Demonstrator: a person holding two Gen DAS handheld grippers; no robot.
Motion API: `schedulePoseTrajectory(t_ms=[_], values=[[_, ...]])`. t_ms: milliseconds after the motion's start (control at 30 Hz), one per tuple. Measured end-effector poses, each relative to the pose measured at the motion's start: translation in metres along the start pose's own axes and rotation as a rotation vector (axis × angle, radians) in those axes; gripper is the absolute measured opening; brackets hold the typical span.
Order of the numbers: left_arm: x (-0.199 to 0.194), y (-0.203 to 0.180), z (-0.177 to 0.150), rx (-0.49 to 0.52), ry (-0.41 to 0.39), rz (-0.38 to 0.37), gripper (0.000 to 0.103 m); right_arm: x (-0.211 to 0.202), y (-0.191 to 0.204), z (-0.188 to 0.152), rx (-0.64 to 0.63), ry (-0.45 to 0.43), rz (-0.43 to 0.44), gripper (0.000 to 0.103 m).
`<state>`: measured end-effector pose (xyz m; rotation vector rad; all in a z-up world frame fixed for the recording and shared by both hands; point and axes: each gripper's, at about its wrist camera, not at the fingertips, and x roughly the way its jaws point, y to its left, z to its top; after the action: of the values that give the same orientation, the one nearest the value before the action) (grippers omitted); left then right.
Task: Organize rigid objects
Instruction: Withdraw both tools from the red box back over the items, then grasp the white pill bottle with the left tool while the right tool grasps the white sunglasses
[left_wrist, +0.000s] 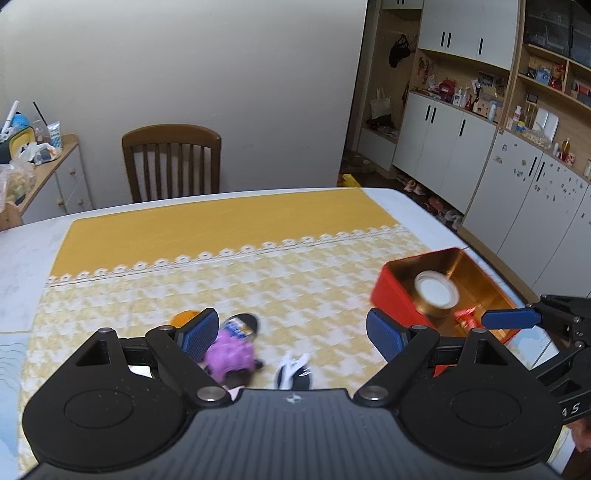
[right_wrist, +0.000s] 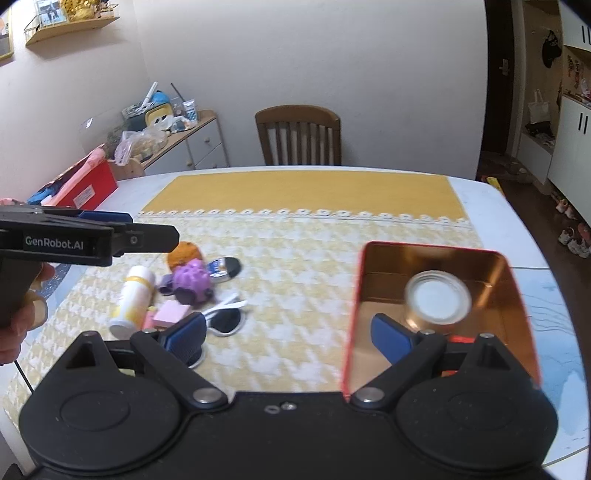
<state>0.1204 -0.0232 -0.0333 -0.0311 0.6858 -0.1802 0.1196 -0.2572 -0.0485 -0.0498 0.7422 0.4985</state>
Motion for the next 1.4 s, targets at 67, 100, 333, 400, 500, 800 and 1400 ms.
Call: schedulePoseTrajectory(t_ms=[67,100,333,400,500,800,1400], values=[[-0.002,0.012,-0.007,-0.002,0.014,0.004,0.088,0.005,0.012,-0.001,-0.004,0.010,0.007,0.096],[-0.002,0.018,-0.010,-0.009,0.024,0.003,0.088,0.008,0.018,-0.002,-0.006,0.017,0.011,0.096],[0.006,0.056,-0.030,-0.046,0.076,0.044,0.088,0.036,0.057,-0.011,-0.044,0.081,0.030,0.096],[0.009,0.064,-0.035,-0.061,0.093,0.039,0.089,0.044,0.064,-0.013,-0.050,0.094,0.030,0.096],[0.013,0.073,-0.042,-0.087,0.097,0.046,0.102,0.056,0.073,-0.012,-0.056,0.113,0.024,0.096],[0.039,0.095,-0.054,-0.163,0.151,0.101,0.102,0.094,0.093,-0.008,-0.065,0.144,-0.008,0.095],[0.083,0.111,-0.070,-0.169,0.231,0.248,0.102,0.140,0.101,-0.013,-0.070,0.240,-0.067,0.051]])
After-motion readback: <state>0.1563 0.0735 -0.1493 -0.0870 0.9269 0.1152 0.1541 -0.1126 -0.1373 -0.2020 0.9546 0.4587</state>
